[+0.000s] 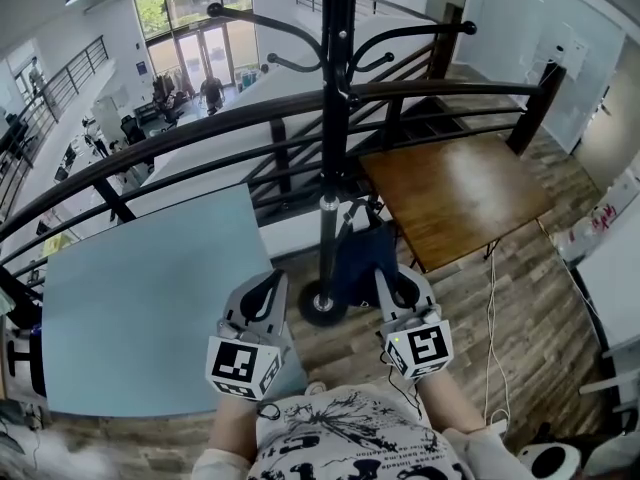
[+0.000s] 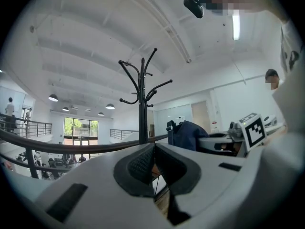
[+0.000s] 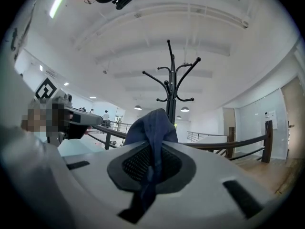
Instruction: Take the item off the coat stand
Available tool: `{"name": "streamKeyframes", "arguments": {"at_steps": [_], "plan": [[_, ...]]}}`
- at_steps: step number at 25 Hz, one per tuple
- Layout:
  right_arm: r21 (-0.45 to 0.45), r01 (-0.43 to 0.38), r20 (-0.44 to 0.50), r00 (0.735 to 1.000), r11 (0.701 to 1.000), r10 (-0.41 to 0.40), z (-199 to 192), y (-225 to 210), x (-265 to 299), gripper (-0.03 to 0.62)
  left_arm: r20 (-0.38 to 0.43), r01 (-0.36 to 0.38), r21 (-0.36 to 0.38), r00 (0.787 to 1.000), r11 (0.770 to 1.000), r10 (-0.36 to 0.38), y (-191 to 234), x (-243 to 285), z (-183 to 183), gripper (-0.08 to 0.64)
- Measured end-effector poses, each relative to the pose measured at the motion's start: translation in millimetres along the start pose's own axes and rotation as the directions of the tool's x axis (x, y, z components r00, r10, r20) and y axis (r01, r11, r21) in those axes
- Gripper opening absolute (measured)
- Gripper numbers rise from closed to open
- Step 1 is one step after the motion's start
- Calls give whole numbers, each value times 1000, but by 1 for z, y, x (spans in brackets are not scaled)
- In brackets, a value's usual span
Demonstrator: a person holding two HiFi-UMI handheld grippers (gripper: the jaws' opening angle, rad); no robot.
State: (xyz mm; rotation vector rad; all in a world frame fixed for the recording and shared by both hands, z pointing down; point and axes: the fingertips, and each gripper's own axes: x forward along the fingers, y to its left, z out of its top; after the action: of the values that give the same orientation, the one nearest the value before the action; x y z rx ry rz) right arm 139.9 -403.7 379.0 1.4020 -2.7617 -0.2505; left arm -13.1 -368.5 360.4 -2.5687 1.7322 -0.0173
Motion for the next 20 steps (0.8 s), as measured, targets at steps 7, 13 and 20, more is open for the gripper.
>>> {"name": "streamKeyframes", "arguments": {"at_steps": [7, 13, 20], "plan": [[19, 4, 3, 1000, 1000, -4, 4, -2, -1, 3, -12, -5, 13, 1000, 1000, 5, 0, 1, 2, 5], [14, -10, -13, 1000, 1000, 10, 0, 7, 3, 3, -22, -5, 10, 1000, 1000, 5, 2, -1, -5, 5], [13, -21, -13, 1000, 1000, 21, 4, 9, 6, 3, -22, -11, 7, 1000, 1000, 11, 5, 0, -3, 5]]}}
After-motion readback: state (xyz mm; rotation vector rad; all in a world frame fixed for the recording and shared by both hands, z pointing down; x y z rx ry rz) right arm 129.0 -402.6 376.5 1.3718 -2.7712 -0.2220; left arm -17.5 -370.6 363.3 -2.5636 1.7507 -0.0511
